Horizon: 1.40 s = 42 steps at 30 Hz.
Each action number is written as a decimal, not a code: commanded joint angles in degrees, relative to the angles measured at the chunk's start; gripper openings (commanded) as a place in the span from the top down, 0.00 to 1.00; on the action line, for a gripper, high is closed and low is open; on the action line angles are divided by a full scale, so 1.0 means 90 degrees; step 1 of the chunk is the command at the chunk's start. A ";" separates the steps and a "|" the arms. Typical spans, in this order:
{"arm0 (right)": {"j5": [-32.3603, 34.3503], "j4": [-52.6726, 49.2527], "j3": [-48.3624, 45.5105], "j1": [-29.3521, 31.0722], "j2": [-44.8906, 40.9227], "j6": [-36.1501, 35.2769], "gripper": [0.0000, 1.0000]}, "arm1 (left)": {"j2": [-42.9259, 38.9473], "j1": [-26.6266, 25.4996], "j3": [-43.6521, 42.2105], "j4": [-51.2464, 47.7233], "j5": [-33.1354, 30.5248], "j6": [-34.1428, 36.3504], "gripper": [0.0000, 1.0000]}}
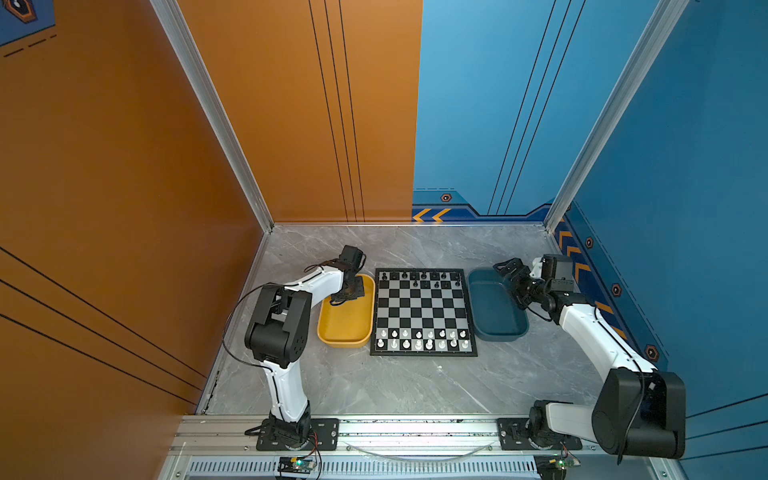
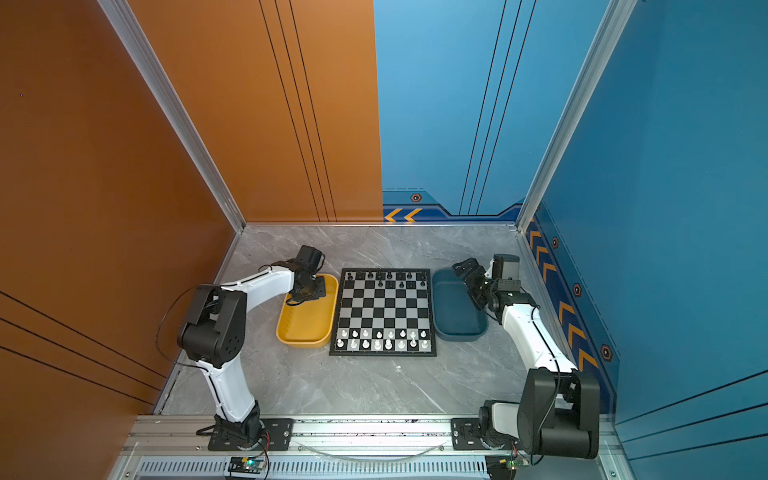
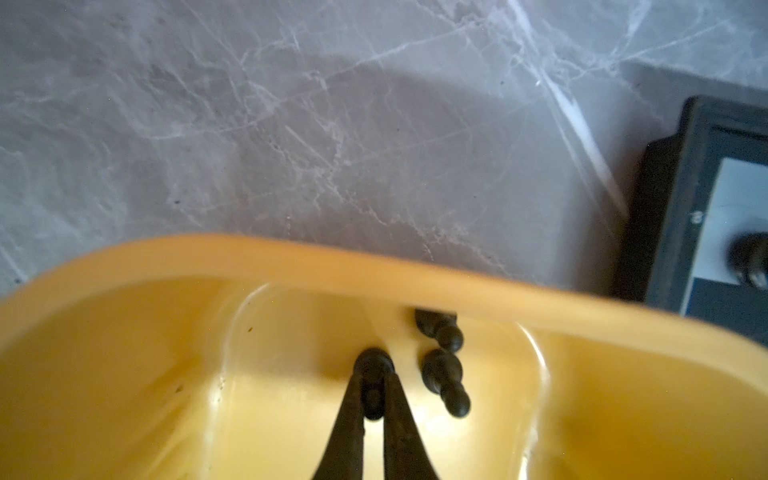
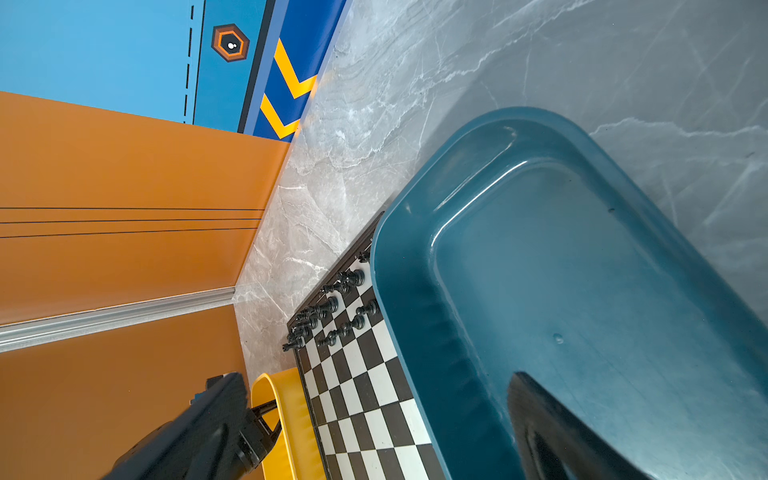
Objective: Set up the chess pieces on the board
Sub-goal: 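Lift the black pawn and carry it over the board's far rows, then lower the black pawn onto the second row beside the other pawns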
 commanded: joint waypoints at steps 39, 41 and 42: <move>-0.0034 -0.0081 0.0145 0.0006 0.0057 -0.0029 0.00 | 0.0831 -0.2109 0.2367 -0.1001 0.0238 0.0398 1.00; -0.0053 0.0074 0.0087 -0.0003 0.0051 0.0072 0.00 | 0.0911 -0.2144 0.2430 -0.1010 0.0244 0.0389 1.00; -0.0055 0.0128 0.0072 -0.0008 0.0061 0.0109 0.00 | 0.0932 -0.2156 0.2444 -0.1011 0.0243 0.0389 1.00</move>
